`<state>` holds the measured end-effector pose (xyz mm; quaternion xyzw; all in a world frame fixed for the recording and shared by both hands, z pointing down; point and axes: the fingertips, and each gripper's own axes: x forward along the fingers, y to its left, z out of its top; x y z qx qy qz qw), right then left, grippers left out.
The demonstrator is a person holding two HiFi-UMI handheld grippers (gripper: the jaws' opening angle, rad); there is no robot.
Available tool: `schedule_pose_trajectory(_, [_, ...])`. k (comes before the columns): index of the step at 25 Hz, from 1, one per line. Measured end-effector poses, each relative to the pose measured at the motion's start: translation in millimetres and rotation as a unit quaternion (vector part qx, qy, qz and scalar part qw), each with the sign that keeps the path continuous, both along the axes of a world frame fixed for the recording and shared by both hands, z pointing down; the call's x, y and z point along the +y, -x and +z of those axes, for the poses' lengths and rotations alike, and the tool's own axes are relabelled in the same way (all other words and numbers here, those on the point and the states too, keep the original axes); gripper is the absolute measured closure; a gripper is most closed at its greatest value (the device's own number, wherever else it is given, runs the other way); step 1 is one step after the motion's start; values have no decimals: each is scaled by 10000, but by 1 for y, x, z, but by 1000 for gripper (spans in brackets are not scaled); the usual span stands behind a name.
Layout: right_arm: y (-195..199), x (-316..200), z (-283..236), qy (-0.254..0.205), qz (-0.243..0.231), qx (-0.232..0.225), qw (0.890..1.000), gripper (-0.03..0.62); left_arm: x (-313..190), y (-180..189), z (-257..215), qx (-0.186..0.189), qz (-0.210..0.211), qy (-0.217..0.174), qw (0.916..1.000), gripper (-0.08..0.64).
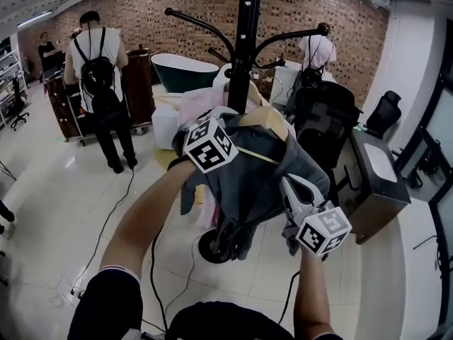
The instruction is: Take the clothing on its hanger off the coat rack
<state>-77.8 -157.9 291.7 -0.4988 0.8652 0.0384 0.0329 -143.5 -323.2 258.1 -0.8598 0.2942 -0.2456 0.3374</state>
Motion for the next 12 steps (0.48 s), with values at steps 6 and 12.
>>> schedule_pose_trajectory(6, [-39,23,0,-6,225,-10,9997,592,31,-59,15,49,294,202,9994,443])
schedule_pose_trajectory(12, [-97,47,5,6,536,-123,9985,592,55,-132,25,51,565,371,9977,443])
